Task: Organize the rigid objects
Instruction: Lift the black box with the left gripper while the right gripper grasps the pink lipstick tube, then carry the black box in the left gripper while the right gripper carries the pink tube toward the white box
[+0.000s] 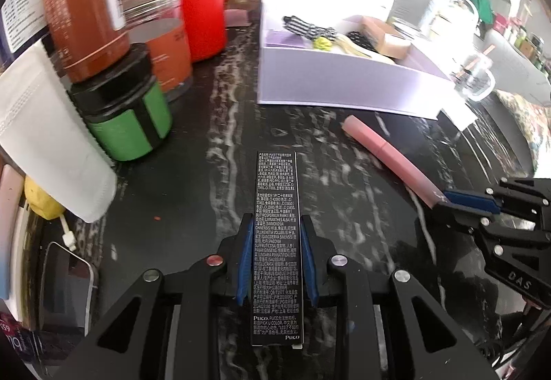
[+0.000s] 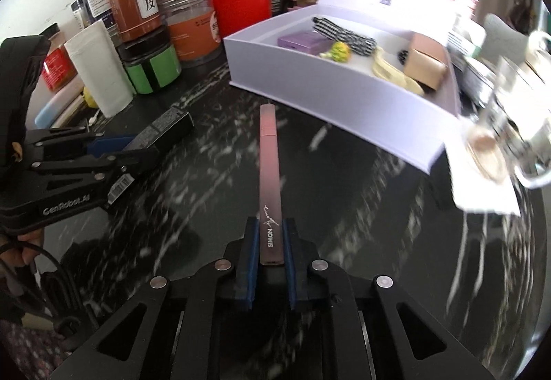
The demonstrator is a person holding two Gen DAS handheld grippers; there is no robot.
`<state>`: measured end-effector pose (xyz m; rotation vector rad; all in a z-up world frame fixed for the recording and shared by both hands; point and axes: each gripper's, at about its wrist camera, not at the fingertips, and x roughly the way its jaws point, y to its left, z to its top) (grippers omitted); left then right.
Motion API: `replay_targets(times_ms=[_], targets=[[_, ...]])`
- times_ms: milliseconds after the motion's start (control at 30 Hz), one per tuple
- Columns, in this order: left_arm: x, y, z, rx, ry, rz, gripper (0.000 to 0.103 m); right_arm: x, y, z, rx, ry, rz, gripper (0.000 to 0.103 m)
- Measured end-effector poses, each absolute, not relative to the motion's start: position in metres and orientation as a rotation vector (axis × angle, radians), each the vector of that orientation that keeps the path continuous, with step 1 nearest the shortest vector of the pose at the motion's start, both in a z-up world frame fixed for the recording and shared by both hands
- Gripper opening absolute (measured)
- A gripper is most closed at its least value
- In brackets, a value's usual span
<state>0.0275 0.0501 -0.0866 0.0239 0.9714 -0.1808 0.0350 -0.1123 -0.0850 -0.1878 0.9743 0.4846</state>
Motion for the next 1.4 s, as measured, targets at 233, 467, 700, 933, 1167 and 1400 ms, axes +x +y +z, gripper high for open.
replay_targets(times_ms=[233, 467, 700, 933, 1167, 1400], targets=[[0.017, 0.026, -0.087, 0.051, 0.974, -0.259, 0.025, -0.012, -0.142, -0.085, -0.132, 1.002, 0.438, 0.014], [0.014, 0.008, -0.086, 0.073, 0.974, -0.303, 0.025, -0.034, -0.156, -0.081, -0.069, 1.038, 0.415, 0.02], [0.016, 0.006, -0.086, 0.072, 0.98, -0.304, 0.025, -0.016, -0.145, -0.08, -0.111, 1.007, 0.375, 0.042], [0.021, 0.014, -0.086, 0.053, 0.985, -0.284, 0.025, -0.006, -0.129, -0.083, -0.18, 0.974, 0.361, 0.013], [0.018, 0.016, -0.081, 0.058, 0.97, -0.28, 0.025, -0.007, -0.126, -0.074, -0.165, 0.945, 0.359, 0.013], [0.013, 0.011, -0.066, 0.071, 0.936, -0.292, 0.025, -0.014, -0.127, -0.058, -0.168, 0.914, 0.36, 0.013]])
